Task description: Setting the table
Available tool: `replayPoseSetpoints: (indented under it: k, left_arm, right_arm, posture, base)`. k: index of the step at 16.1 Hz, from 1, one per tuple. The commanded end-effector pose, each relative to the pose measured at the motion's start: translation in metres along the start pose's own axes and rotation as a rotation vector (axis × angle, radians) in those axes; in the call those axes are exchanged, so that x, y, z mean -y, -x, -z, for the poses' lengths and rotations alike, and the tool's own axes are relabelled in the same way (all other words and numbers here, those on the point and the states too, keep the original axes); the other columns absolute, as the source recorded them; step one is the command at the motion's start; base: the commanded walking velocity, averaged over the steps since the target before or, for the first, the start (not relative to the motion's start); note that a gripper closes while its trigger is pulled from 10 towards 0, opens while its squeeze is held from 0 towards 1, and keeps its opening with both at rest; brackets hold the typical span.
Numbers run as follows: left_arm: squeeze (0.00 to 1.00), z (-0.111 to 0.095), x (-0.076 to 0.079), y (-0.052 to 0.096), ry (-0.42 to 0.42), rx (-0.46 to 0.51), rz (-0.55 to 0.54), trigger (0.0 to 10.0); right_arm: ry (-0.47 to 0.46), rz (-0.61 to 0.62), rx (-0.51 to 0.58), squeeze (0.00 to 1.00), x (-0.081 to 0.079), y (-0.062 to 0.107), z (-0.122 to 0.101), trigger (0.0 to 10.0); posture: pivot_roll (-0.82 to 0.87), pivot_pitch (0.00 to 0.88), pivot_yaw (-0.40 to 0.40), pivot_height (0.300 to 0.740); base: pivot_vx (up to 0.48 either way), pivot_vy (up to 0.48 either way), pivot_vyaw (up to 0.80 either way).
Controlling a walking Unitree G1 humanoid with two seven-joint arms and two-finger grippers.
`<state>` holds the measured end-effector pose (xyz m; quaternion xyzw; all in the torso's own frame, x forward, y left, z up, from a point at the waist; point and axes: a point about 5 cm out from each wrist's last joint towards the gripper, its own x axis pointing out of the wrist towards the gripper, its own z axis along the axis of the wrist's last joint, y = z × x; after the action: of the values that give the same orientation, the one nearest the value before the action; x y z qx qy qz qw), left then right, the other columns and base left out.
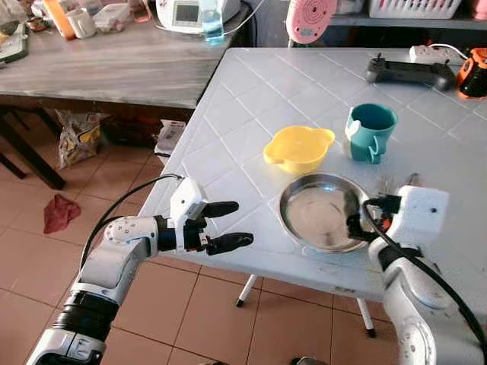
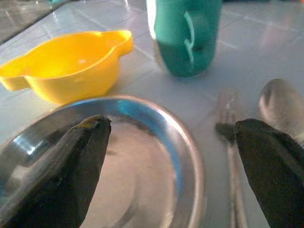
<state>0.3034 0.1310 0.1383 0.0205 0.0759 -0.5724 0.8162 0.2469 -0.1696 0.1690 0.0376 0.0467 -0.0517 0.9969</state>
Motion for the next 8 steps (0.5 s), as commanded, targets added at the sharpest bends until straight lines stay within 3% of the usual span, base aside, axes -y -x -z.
replayPoseSetpoints:
  k: [1, 5, 8]
  left_arm:
    - [0.0, 0.0, 0.001, 0.004, -0.008, -0.018, 0.01, 10.0]
    - [0.0, 0.002, 0.008, 0.007, 0.002, -0.038, 0.061, 10.0]
    - [0.0, 0.003, 0.007, 0.009, 0.008, -0.039, 0.049, 10.0]
  right_arm:
    - [-0.001, -0.003, -0.058, 0.0, -0.005, -0.004, 0.009, 10.0]
    - [-0.007, 0.021, -0.124, 0.0, -0.016, -0.009, 0.022, 10.0]
    - [-0.131, 0.015, -0.152, 0.0, -0.019, -0.011, 0.024, 10.0]
  posture:
    - [-0.08, 0.17, 0.101, 0.74]
    - [-0.06, 0.177, 0.108, 0.74]
    - [-0.06, 0.177, 0.114, 0.74]
  base:
    - [0.0, 0.0, 0.0]
    - [0.0, 0.0, 0.0]
    - [0.0, 0.0, 0.0]
